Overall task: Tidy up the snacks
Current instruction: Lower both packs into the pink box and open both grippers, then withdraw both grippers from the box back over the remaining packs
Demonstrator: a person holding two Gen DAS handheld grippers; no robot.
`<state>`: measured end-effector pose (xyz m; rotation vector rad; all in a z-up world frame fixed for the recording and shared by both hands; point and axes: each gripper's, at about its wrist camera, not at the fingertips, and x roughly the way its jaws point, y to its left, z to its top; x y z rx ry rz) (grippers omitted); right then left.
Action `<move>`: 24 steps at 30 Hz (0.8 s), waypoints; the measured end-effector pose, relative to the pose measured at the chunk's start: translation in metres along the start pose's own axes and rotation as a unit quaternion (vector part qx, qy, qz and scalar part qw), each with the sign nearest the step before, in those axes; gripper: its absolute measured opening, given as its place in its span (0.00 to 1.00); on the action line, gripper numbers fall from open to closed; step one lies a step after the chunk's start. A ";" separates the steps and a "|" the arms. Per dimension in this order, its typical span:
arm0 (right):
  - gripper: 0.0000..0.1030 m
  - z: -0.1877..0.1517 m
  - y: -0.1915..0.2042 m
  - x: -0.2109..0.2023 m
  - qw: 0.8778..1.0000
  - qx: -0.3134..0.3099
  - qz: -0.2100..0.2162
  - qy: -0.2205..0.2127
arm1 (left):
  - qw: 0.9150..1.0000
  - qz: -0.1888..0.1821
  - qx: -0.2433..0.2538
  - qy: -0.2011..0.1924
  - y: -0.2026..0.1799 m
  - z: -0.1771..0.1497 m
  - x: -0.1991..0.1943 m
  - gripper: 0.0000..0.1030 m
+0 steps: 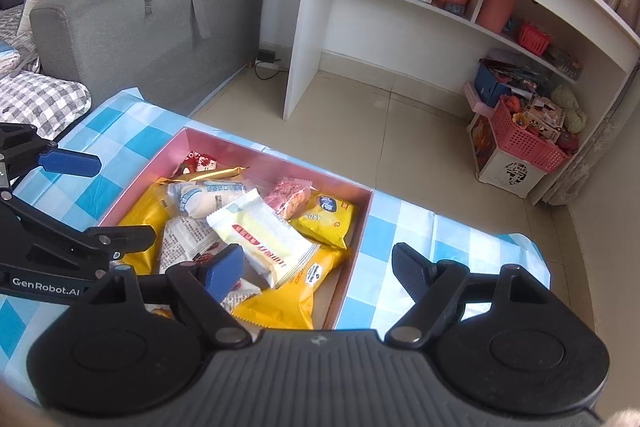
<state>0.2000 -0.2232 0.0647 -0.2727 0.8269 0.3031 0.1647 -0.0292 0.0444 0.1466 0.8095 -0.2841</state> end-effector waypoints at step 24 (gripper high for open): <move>0.87 -0.077 0.041 -0.019 0.999 -0.039 -0.011 -0.022 | 0.999 0.009 0.038 0.013 -0.015 -0.104 -0.032 0.92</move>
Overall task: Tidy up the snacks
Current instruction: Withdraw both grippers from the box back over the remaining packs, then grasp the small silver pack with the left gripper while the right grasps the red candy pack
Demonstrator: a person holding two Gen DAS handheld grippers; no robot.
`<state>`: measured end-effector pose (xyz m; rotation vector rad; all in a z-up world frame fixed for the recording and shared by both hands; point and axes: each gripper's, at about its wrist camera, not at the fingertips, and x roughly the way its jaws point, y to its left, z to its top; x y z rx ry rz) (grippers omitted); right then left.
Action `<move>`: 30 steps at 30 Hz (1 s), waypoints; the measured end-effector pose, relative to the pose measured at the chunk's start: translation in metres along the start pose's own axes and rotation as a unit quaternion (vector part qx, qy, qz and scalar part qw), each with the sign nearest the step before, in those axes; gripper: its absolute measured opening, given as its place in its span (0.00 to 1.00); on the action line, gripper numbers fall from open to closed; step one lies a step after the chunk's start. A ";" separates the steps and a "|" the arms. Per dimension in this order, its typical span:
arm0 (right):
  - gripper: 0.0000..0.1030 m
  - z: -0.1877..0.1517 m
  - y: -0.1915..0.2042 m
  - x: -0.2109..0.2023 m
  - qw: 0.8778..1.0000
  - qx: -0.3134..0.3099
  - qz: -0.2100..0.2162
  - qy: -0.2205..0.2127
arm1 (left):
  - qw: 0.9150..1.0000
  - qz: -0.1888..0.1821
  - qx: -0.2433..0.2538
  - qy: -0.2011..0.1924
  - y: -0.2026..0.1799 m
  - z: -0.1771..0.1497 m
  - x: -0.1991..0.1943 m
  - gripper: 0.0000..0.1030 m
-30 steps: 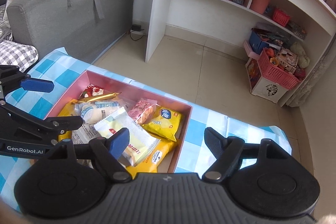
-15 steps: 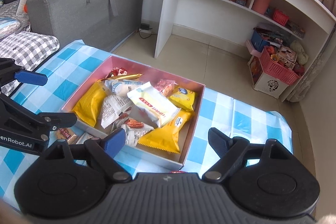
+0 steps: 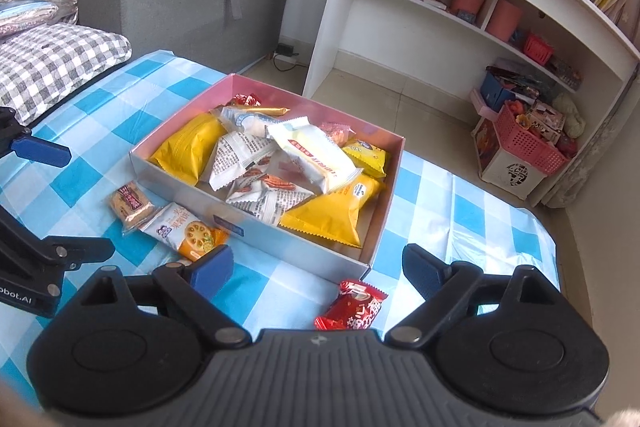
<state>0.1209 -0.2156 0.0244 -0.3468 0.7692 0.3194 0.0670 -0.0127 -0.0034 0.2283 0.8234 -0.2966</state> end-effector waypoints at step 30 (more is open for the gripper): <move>0.86 -0.042 -0.030 0.063 0.991 0.086 0.010 0.107 | 0.997 -0.064 -0.016 0.037 -0.053 -0.010 0.066 0.81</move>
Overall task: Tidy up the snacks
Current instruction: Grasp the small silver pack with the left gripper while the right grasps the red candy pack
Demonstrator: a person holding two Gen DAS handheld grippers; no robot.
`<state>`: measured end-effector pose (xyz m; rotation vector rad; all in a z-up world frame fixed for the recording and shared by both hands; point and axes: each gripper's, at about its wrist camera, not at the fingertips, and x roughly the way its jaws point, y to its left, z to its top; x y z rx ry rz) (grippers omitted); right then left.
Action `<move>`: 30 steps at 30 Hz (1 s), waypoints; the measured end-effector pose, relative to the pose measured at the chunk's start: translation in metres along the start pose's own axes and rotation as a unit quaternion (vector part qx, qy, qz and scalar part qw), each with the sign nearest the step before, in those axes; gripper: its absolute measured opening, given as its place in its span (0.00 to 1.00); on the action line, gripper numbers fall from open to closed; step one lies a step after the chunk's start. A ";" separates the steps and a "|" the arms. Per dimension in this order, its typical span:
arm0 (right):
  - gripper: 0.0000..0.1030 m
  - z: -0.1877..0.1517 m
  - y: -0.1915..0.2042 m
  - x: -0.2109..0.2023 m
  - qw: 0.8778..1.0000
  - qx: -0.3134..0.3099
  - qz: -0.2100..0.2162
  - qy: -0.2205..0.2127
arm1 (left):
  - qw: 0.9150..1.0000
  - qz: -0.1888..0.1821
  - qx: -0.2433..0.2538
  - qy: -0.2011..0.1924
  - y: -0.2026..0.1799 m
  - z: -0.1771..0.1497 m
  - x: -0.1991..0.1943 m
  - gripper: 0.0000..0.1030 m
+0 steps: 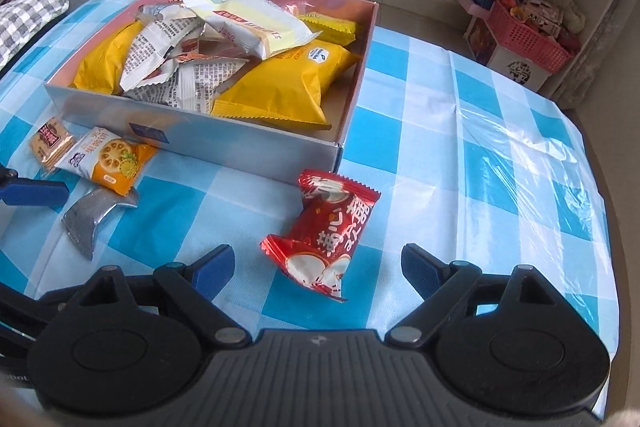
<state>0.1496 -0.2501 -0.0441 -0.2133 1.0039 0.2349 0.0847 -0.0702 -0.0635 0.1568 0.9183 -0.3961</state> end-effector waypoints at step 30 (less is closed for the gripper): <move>0.32 0.005 0.001 -0.004 1.000 -0.008 0.021 -0.002 | 1.000 0.005 0.000 0.010 0.008 0.003 -0.006 0.32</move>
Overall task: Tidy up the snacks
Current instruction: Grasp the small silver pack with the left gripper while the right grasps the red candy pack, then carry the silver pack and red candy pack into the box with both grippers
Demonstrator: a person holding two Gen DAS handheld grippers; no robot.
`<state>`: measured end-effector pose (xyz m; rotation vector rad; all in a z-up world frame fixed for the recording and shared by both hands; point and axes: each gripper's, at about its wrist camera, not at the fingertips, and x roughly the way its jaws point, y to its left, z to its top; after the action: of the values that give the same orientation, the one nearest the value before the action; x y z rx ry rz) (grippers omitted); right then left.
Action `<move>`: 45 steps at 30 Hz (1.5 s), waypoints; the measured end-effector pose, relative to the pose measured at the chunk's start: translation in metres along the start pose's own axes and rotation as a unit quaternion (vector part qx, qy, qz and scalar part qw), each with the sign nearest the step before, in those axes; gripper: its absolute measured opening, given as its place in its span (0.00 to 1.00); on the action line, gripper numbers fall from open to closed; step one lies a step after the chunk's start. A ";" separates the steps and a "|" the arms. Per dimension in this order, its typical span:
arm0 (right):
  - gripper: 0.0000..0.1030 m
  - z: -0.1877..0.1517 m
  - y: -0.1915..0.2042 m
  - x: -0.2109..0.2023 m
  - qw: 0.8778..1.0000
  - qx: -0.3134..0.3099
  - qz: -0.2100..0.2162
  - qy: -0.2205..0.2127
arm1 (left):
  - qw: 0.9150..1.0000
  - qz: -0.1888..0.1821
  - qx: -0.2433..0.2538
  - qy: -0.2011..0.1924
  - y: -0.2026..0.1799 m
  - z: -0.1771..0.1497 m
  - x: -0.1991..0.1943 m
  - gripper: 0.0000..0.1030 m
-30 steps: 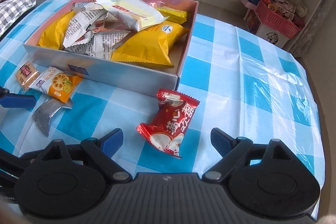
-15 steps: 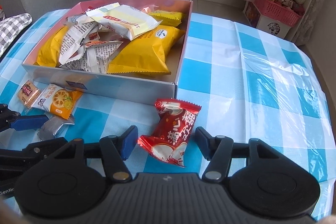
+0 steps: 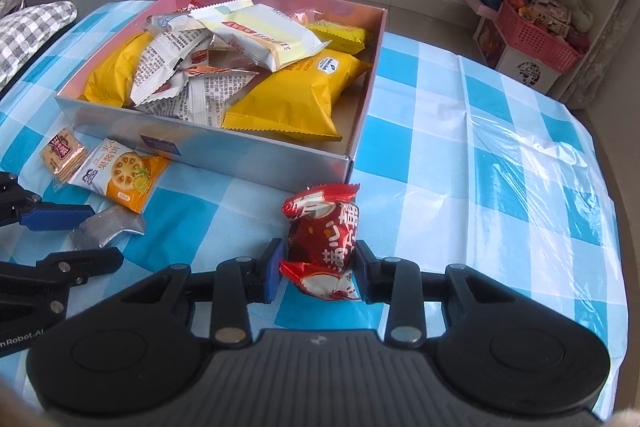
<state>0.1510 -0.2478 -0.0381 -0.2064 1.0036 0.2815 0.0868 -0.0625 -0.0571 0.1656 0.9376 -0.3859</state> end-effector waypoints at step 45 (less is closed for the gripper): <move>0.27 0.019 0.020 -0.054 0.995 0.028 0.080 -0.056 | 0.993 -0.023 -0.060 -0.099 0.034 0.019 -0.078 0.30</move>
<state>0.1324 -0.2303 0.0174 -0.0586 0.9165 0.4061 0.0737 -0.0178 0.0163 -0.0057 0.7671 -0.3805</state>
